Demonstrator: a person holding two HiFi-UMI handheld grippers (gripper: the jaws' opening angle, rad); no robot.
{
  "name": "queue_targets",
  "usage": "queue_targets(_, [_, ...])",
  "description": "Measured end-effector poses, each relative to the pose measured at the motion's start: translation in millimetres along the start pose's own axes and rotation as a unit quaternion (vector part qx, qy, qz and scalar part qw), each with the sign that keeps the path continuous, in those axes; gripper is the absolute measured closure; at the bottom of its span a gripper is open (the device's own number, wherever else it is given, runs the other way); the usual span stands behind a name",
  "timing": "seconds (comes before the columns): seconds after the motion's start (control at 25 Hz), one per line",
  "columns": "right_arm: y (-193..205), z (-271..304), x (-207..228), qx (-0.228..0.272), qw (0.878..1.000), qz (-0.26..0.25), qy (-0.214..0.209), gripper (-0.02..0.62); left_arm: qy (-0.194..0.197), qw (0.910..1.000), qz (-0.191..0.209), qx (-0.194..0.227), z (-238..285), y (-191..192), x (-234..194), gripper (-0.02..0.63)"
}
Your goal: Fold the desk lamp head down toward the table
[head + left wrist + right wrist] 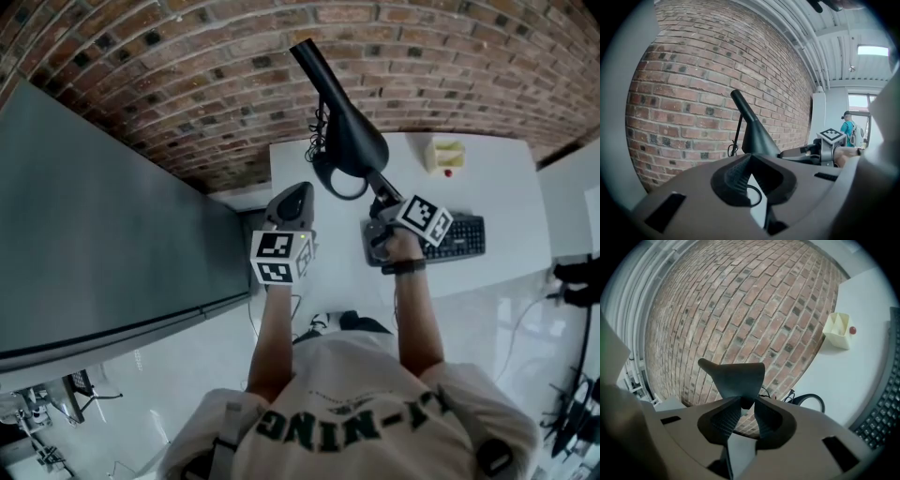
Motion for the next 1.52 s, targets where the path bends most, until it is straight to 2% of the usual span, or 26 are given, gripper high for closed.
queue_targets(0.4, [5.1,26.6,11.1,-0.008,0.999,0.03,-0.024,0.515,-0.02,0.9992,-0.024,-0.024,1.7,21.3,-18.8,0.604])
queue_targets(0.6, [-0.4,31.2,10.3,0.003,0.999,0.014,-0.046,0.515,-0.031,0.9984,-0.035,-0.032,2.4,34.7,-28.7,0.604])
queue_targets(0.84, [1.4,29.1,14.8,-0.003,0.999,0.004,-0.037,0.515,-0.036,0.998,-0.041,-0.033,-4.2,43.1,-22.6,0.604])
queue_targets(1.12, [4.2,4.9,10.9,0.001,0.997,-0.068,0.044,0.505,-0.023,0.9995,-0.018,-0.009,-16.3,22.7,-7.4,0.604])
queue_targets(1.28, [8.4,-16.2,0.5,0.02,0.992,-0.115,0.056,0.505,-0.006,0.9999,0.0,0.01,-18.2,6.3,4.1,0.604])
queue_targets(1.36, [8.8,-30.3,-4.4,0.033,0.984,-0.158,0.078,0.505,0.003,0.9998,0.009,0.018,-19.8,-0.9,12.7,0.604])
queue_targets(1.44, [3.7,-49.0,-12.0,0.052,0.968,-0.217,0.114,0.505,0.012,0.9994,0.019,0.026,-21.5,-8.5,23.2,0.604])
queue_targets(1.52, [-1.1,-66.6,-24.2,0.072,0.956,-0.253,0.13,0.505,0.023,0.9987,0.03,0.035,-23.7,-17.2,34.6,0.604])
Point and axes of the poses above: the fingertips, and each gripper's own axes: z forward along the fingers, x to its right, y out of its underside, the point moved 3 cm from there along -z, backward along the fingers, and after that the axes turned 12 degrees about -x, right-handed, at the moved point
